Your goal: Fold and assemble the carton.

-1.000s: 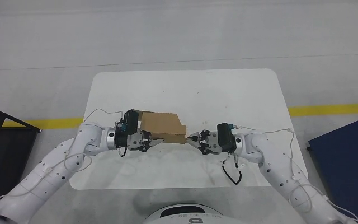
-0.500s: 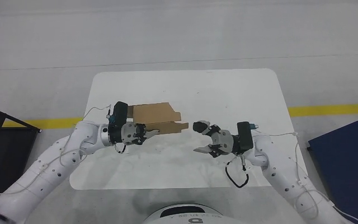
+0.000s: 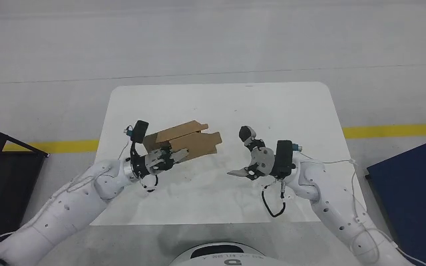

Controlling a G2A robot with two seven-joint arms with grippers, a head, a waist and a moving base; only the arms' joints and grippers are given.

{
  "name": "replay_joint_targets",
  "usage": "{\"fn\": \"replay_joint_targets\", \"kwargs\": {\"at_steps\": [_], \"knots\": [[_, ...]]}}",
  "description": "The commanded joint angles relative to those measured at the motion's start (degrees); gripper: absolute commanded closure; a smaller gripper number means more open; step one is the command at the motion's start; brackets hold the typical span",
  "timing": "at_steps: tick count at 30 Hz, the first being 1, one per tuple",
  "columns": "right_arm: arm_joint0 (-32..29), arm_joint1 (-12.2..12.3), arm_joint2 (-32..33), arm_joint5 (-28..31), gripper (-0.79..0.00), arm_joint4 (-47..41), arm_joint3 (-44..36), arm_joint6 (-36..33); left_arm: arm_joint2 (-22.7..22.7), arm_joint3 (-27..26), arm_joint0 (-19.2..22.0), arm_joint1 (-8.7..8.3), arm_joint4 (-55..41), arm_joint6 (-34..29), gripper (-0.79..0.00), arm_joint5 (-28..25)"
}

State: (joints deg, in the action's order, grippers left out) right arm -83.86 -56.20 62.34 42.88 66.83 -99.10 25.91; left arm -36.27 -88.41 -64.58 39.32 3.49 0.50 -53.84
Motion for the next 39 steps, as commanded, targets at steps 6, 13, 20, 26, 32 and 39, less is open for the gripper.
{"fn": "replay_joint_targets", "kwargs": {"at_steps": [6,13,20,26,32,39], "knots": [[-0.98,-0.59,0.05,-8.27,-0.785,1.83,-0.84,-0.42,0.77,-4.28,3.89,0.31,-51.66,-32.21,0.0,15.39],[-1.31,-0.78,0.0,-9.19,-0.785,1.05,-1.22,0.96,-0.02,-2.76,4.68,0.65,-54.07,-34.64,0.0,15.72],[-0.98,-1.25,0.5,-12.03,-0.785,-2.76,-0.24,-0.85,-1.17,-4.54,3.35,0.98,-51.5,-34.44,0.0,16.77],[-1.0,-1.67,1.09,-13.22,-0.785,-4.72,0.66,-0.57,-2.83,-5.35,1.7,1.39,-52.04,-36.98,0.0,17.31],[-0.92,-2.02,0.98,-13.73,-0.785,-4.08,0.39,-1.69,-4.1,-5.83,0.41,2.0,-52.04,-39.15,0.0,17.92],[-1.07,-2.4,1.04,-14.24,-0.785,-3.68,0.15,-2.01,-5.55,-6.08,-0.74,2.69,-53.37,-43.13,0.0,18.77]]}}
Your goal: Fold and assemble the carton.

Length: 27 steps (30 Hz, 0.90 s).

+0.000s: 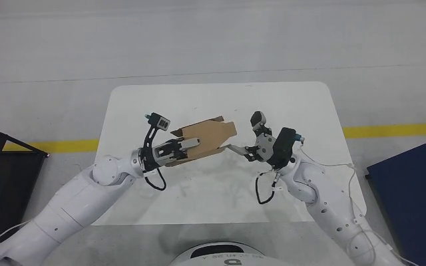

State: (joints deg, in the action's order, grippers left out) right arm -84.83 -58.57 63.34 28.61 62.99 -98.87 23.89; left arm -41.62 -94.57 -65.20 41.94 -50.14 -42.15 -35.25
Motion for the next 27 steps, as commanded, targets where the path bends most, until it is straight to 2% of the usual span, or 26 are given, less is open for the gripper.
{"fn": "replay_joint_targets", "kwargs": {"at_steps": [1,19,23,27], "knots": [[-0.17,-0.06,0.07,0.06,-0.785,0.25,-0.14,-0.07,-0.33,0.03,-0.29,0.18,0.34,-1.04,0.0,0.31],[2.22,-1.51,-3.75,1.19,-0.785,2.12,0.0,-5.2,-3.05,0.64,-2.3,2.22,-0.84,-8.17,0.0,2.35],[2.32,-1.69,-3.58,1.04,-0.785,2.37,0.16,-4.71,-3.58,1.72,-2.41,2.73,-2.36,-10.64,0.0,2.8],[0.34,-1.28,-0.57,2.15,-0.785,1.66,-0.2,-1.16,-4.61,3.39,-2.63,3.16,-4.45,-13.0,0.0,2.5]]}}
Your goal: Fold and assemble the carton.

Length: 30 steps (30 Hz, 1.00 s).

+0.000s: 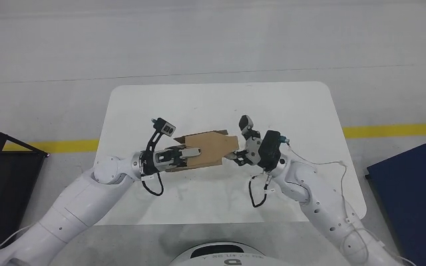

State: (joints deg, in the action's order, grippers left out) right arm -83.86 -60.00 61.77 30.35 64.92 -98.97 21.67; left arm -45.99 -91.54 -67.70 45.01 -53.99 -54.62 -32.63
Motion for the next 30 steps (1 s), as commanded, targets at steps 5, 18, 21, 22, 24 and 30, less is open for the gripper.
{"fn": "replay_joint_targets", "kwargs": {"at_steps": [5,18,21,22,24,30], "knots": [[-3.87,0.69,5.82,0.04,-0.785,-2.53,-0.08,4.81,-1.04,0.95,-0.88,0.5,-2.14,-5.01,0.0,0.28],[-2.65,-0.36,4.54,-3.76,-0.785,-3.57,0.01,0.23,-2.32,1.1,-1.58,1.67,1.33,-8.31,0.0,3.13],[-1.98,-0.6,3.43,-3.09,-0.785,-2.61,-0.07,-1.08,-2.85,1.02,-1.78,1.92,1.81,-8.39,0.0,3.02],[-1.76,-0.67,3.06,-2.58,-0.785,-2.38,-0.19,-1.32,-3.01,0.96,-1.86,2.01,1.89,-8.41,0.0,3.04],[-1.33,-0.79,2.37,-1.2,-0.785,-1.89,-0.25,-1.72,-3.34,0.93,-2.06,2.17,2.0,-8.47,0.0,3.03],[-0.35,-1.13,0.51,0.81,-0.785,0.25,-0.43,-3.63,-4.55,1.17,-2.69,2.61,1.96,-8.78,0.0,2.88]]}}
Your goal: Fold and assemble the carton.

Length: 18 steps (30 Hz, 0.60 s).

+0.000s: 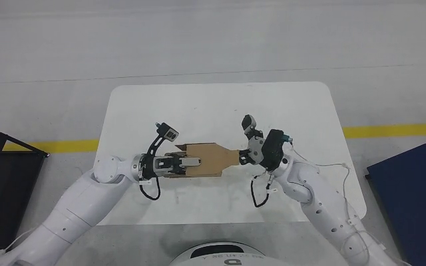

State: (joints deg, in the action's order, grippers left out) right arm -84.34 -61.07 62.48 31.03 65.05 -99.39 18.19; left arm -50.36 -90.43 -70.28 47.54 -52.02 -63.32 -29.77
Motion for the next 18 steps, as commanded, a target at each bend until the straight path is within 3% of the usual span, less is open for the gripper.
{"fn": "replay_joint_targets", "kwargs": {"at_steps": [1,10,15,18], "knots": [[0.27,-0.12,-0.42,0.26,-0.785,0.24,0.0,-0.31,-0.36,0.07,-0.21,0.13,0.03,-0.2,0.0,0.07],[1.36,-0.78,-1.77,-1.24,-0.785,0.81,0.74,-1.42,-1.63,0.3,-0.85,0.92,0.66,0.08,0.0,-0.13],[-1.09,-0.91,0.86,-6.18,-0.785,-1.44,0.37,3.78,-3.14,0.95,-1.11,1.45,2.61,4.02,0.0,-3.36],[-2.52,-1.16,1.36,-12.81,-0.785,0.24,-0.66,3.57,-2.82,0.5,-1.42,1.92,6.73,7.21,0.0,-4.6]]}}
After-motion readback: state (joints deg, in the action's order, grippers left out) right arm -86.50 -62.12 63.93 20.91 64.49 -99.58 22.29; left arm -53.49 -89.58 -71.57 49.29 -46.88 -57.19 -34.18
